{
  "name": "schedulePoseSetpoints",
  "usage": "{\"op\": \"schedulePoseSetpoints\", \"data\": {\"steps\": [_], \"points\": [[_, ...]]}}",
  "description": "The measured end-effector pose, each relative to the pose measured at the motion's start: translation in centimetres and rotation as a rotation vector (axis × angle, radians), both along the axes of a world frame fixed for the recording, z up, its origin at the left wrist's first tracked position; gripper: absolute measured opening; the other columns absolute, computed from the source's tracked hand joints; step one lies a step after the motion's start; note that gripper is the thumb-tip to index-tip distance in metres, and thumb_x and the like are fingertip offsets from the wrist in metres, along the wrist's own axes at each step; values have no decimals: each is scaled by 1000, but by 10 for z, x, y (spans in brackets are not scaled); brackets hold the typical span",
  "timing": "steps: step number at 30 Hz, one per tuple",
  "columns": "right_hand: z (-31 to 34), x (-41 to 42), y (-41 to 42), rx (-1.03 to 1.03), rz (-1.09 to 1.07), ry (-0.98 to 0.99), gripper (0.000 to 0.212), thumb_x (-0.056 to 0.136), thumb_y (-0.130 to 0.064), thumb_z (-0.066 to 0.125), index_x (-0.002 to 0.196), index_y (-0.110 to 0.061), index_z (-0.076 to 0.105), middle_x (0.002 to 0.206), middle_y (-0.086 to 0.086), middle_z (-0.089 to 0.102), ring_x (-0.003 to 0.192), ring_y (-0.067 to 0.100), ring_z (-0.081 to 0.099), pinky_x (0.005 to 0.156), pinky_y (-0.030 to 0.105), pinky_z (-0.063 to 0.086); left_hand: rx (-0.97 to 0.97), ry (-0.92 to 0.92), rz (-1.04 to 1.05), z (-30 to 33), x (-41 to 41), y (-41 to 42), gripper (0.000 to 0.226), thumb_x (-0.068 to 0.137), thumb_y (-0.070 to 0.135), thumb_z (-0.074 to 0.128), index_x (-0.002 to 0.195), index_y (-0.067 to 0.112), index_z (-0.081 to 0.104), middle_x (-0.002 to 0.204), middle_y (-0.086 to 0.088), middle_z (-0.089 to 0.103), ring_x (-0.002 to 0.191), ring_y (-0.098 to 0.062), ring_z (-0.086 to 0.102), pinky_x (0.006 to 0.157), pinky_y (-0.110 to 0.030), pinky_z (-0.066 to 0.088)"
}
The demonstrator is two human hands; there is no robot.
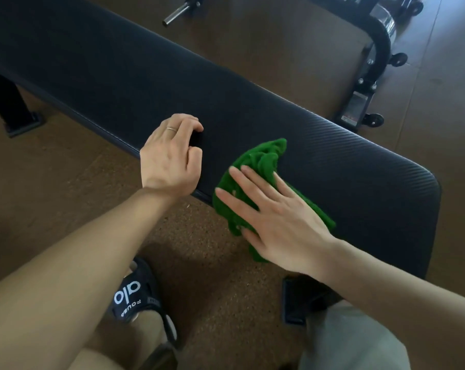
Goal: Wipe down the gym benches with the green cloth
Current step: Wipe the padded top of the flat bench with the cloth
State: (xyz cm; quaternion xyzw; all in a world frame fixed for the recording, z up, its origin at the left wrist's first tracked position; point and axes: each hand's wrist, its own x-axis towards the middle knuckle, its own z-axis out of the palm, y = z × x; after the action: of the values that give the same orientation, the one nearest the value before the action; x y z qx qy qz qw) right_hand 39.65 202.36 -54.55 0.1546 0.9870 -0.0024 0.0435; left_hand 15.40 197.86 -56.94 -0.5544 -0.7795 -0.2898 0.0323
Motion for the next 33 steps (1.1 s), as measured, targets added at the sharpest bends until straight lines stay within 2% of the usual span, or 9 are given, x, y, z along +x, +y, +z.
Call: {"op": "schedulePoseSetpoints", "data": {"steps": [5, 9, 12, 17, 22, 26, 29, 31, 33], "points": [[2, -30, -1, -17, -55, 42, 73, 102, -47, 44, 165, -27, 14, 173, 10, 8, 160, 28, 3, 129, 51, 9, -32, 3, -17, 4, 0, -1, 39, 87, 17, 37, 117, 11, 61, 130, -2, 62, 115, -25, 60, 89, -44, 51], [3, 55, -18, 51, -37, -6, 75, 99, -32, 56, 164, -29, 20, 172, 12, 13, 159, 29, 9, 128, 52, 14, -30, 3, 8, 2, 2, -2, 39, 88, 15, 37, 119, 11, 61, 134, -2, 62, 120, -24, 59, 93, -42, 50], [3, 102, -23, 81, -44, -5, 68, 100, -25, 48, 164, -28, 24, 171, 13, 17, 159, 29, 14, 123, 52, 24, -13, -15, 25, 0, 4, -1, 41, 87, 13, 37, 118, 10, 64, 135, -2, 63, 124, -24, 59, 95, -39, 49], [4, 33, 2, -42, 10, -31, 70, 104, -43, 46, 165, -29, 16, 173, 11, 8, 160, 27, 5, 127, 53, 16, -8, 1, 10, -2, 3, -1, 42, 84, 12, 38, 116, 7, 65, 134, -5, 64, 121, -27, 61, 97, -41, 49], [-2, -27, 3, -37, -24, 0, 69, 104, -43, 42, 165, -26, 14, 173, 12, 6, 160, 28, 3, 128, 53, 13, -6, -5, -24, 0, -2, -1, 38, 86, 10, 40, 117, 10, 63, 134, -2, 62, 122, -24, 59, 92, -41, 50], [-2, -10, -11, -17, -109, 42, 68, 106, -44, 41, 165, -20, 17, 173, 9, 10, 160, 25, 6, 128, 51, 16, -99, -34, -78, 8, -6, -4, 38, 92, 16, 36, 121, 12, 60, 137, 0, 58, 124, -22, 55, 93, -42, 50], [-7, 19, -25, 45, -168, 34, 69, 107, -41, 43, 165, -16, 16, 173, 8, 11, 160, 22, 7, 127, 50, 22, -211, -37, -249, 20, -32, -11, 37, 101, 21, 37, 132, 15, 58, 146, 3, 52, 135, -17, 47, 104, -38, 45], [-8, 20, -24, 84, -162, 14, 64, 108, -40, 34, 164, -13, 18, 172, 8, 13, 160, 22, 8, 126, 50, 24, -251, 67, -321, 27, -67, -16, 36, 104, 21, 41, 136, 15, 57, 144, -1, 54, 134, -20, 48, 110, -43, 44], [-7, 1, -19, 116, -149, 1, 64, 108, -41, 27, 164, -11, 21, 172, 9, 16, 159, 23, 10, 127, 48, 20, -218, 79, -255, 32, -105, -11, 34, 105, 19, 42, 136, 13, 55, 138, -7, 57, 129, -24, 52, 108, -47, 46]]}}
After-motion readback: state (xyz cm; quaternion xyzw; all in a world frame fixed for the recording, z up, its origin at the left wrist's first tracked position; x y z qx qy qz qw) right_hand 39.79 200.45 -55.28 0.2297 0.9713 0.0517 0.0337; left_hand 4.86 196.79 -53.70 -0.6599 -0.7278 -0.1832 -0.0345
